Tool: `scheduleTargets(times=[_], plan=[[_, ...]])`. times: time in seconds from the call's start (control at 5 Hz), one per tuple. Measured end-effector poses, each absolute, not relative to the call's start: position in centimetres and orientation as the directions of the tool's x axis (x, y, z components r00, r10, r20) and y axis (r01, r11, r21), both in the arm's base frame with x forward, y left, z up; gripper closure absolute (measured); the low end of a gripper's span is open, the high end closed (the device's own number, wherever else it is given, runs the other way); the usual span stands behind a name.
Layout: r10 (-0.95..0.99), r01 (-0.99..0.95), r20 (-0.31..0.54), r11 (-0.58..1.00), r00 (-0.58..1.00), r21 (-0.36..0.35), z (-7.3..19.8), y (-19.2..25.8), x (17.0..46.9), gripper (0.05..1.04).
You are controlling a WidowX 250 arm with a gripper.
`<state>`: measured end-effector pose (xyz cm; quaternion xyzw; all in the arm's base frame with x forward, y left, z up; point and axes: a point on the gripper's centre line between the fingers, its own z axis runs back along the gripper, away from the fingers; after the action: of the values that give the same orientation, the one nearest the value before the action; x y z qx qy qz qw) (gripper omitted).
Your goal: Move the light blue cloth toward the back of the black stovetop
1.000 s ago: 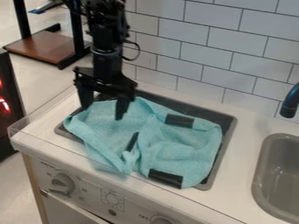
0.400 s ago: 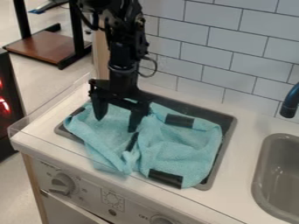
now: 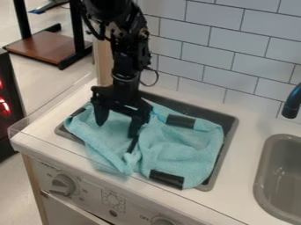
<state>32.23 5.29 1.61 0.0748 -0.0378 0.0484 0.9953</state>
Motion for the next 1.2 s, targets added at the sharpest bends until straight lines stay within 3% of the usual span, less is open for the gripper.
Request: scheduleTargets(times=[0.6, 1.2], plan=[[0.08, -0.093, 0.088, 0.983, 0.993, 0.156, 0.4, 5.7, 34.3, 0.085], [0.193, -0.207, 0.114, 0.969, 0.975, 0.134, 0.9, 8.5, 39.6, 0.085]])
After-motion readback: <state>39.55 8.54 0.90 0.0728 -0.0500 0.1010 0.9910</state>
